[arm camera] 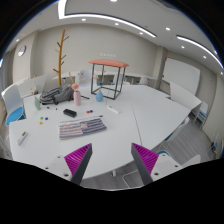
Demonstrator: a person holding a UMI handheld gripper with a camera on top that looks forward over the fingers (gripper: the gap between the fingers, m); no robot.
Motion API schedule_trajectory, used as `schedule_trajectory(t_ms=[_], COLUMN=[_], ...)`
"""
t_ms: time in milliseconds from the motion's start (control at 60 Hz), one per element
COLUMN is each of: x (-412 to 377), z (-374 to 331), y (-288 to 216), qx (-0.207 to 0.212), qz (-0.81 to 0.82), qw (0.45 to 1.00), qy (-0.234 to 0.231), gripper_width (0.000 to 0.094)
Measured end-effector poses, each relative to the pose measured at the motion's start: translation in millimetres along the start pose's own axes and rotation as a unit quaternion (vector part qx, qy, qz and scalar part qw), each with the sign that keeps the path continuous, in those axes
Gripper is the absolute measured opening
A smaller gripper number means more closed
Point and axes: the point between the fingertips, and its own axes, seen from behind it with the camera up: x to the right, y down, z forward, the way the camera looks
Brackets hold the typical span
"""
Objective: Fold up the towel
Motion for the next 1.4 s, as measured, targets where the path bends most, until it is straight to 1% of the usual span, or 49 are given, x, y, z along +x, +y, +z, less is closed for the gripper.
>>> schedule_trajectory(t_ms=[67,117,200,217,450,600,817,983,1167,1400], x=[-15.3,-45.3,-68.1,-83.8,-189.6,-254.6,-318.0,-347.0,-369.9,-396.6], z=[-3.1,0.8,1.8,4.1,8.2,14.1,38.1,88.3,177.1,292.7], y=[-1.4,-3.8,-6.1,-6.0,-8.6,-5.8,4.4,9.4,12.8,27.5], qx=[0.001,0.002,0.003,0.004,0.017,0.021,0.021,0.025,0.027,0.008], qz=[-0.004,-0.008,-0.016,-0.017,-0.056,-0.087,-0.115,-0.134,-0.135,-0.122], qw=[1.0,1.0,0.999,0.999,0.995,0.988,0.977,0.971,0.969,0.97], qy=[-0.011,-0.016,-0.032,-0.032,-0.083,-0.127,-0.177,-0.196,-0.205,-0.21], gripper_width=[0.0855,0.0853,0.0855,0.0854,0.0854,0.0853,0.0853,0.0853,0.0847,0.0834])
